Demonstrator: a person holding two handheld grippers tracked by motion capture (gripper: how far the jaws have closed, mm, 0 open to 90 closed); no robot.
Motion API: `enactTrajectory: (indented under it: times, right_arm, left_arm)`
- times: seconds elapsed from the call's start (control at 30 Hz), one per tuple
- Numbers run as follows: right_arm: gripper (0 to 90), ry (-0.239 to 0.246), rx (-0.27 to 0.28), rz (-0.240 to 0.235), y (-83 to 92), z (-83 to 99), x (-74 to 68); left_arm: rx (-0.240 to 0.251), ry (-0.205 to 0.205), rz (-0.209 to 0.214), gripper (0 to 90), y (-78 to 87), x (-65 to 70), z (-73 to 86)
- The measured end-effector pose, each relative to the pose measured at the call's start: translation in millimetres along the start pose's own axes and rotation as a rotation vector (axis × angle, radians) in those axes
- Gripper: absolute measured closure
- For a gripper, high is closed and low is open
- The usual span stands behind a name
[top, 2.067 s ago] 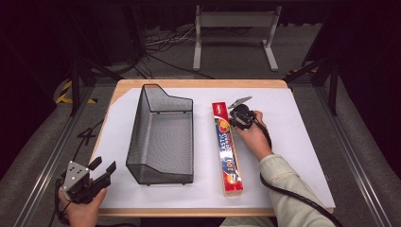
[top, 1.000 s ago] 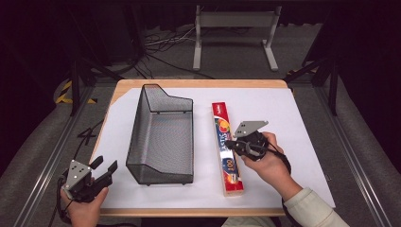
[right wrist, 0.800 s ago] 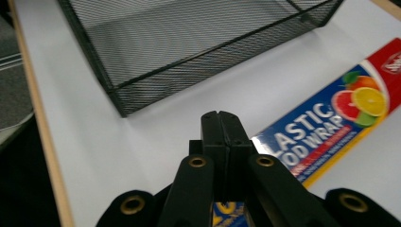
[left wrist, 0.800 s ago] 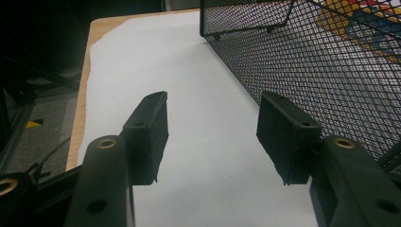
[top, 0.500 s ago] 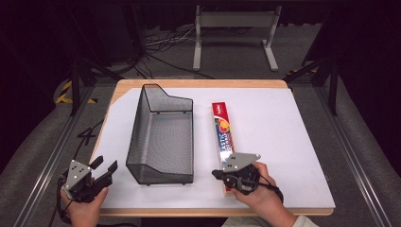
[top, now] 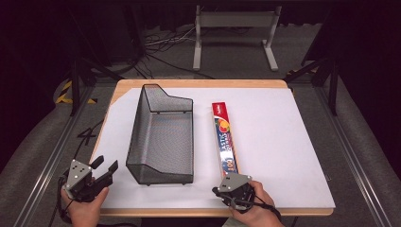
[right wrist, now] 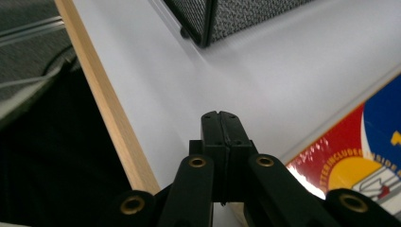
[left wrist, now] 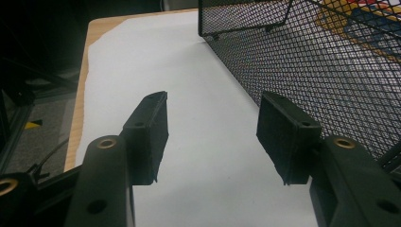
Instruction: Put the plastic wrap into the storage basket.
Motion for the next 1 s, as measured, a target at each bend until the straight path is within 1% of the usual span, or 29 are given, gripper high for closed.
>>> enactTrajectory:
  times: [0.03, 0.13, 0.2, 0.33, 0.43, 0.5, 0.53, 0.57, 0.63, 0.67, 0.7, 0.73, 0.77, 0.8, 0.83, 0.87, 0.9, 0.93, 0.97, 1.0]
  right_arm:
    - [90.0, 0.006, 0.007, 0.003, 0.1, 0.0, -0.6]
    - [90.0, 0.03, -0.01, 0.033, 0.8, 0.9, 0.8]
    - [90.0, 0.032, -0.013, 0.034, 1.8, 1.8, 1.1]
    - [90.0, 0.008, -0.017, 0.056, 8.2, 8.9, 10.4]
    - [90.0, -0.001, -0.024, 0.098, 12.8, 16.2, 20.9]
    - [90.0, -0.028, -0.022, 0.104, 16.2, 20.0, 27.4]
    - [90.0, -0.028, -0.022, 0.104, 16.2, 20.0, 27.4]
    - [90.0, -0.045, -0.033, 0.139, 19.7, 25.7, 38.4]
    - [90.0, -0.077, -0.018, 0.132, 23.9, 28.9, 46.2]
    - [90.0, -0.083, -0.019, 0.147, 25.3, 30.4, 50.1]
    - [90.0, -0.086, -0.025, 0.18, 27.3, 34.0, 58.5]
    - [90.0, -0.097, -0.02, 0.181, 28.3, 35.7, 62.6]
    - [90.0, -0.12, -0.004, 0.165, 30.3, 36.3, 66.0]
    - [90.0, -0.12, -0.004, 0.165, 30.3, 36.3, 66.0]
    - [90.0, -0.121, -0.019, 0.217, 34.4, 40.4, 77.0]
    - [90.0, -0.121, -0.026, 0.232, 35.0, 43.0, 81.0]
    - [90.0, -0.136, -0.029, 0.233, 35.3, 46.6, 85.6]
    - [90.0, -0.154, -0.012, 0.221, 37.6, 47.8, 89.0]
    - [90.0, -0.152, -0.019, 0.236, 39.3, 48.7, 91.8]
    - [90.0, -0.152, -0.019, 0.236, 39.3, 48.7, 91.8]
  left_arm:
    - [-0.001, -0.002, -0.001, 44.7, 0.2, 0.0, -0.1]
    - [0.0, -0.002, 0.001, 44.7, 0.5, 0.4, -0.4]
    - [0.0, -0.002, 0.001, 44.7, 0.9, 0.3, -0.5]
    - [0.001, -0.001, 0.002, 44.7, 0.6, -0.2, -0.4]
    - [0.0, -0.002, 0.002, 44.7, 0.3, 0.3, -0.6]
    - [0.0, -0.002, 0.004, 44.7, 0.1, 0.7, -0.9]
    - [0.0, -0.002, 0.004, 44.7, 0.1, 0.7, -0.9]
    - [0.0, -0.004, 0.005, 44.7, -0.2, 1.1, -1.1]
    - [-0.001, -0.004, 0.005, 44.7, -0.8, 1.1, -1.1]
    - [-0.001, -0.003, 0.005, 44.7, -1.2, 0.9, -1.0]
    - [-0.002, -0.001, 0.005, 44.7, -1.4, 0.8, -0.9]
    - [-0.002, 0.0, 0.006, 44.7, -1.6, 0.6, -0.8]
    - [-0.003, -0.001, 0.008, 44.7, -1.7, 0.3, -0.8]
    - [-0.003, -0.001, 0.008, 44.6, -1.7, 0.3, -0.8]
    - [-0.003, 0.002, 0.007, 44.7, -2.0, -0.1, -0.8]
    - [0.0, 0.003, 0.008, 44.7, -2.3, -0.1, -0.9]
    - [-0.001, 0.004, 0.007, 44.7, -2.2, -0.3, -0.9]
    - [-0.001, 0.004, 0.007, 44.7, -2.2, -0.3, -1.0]
    - [-0.001, 0.003, 0.008, 44.7, -2.4, -0.2, -1.0]
    - [-0.001, 0.003, 0.008, 44.7, -2.4, -0.2, -1.0]
Point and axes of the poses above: each handheld gripper's, and its own axes: y roughly backward along the jaws, z roughly out of its underside, x roughly to its right, the point moved 10 cm from there along -y, roughly forward along the jaws, and after that the axes turned 1 degree about -x, right-handed, at the moved point
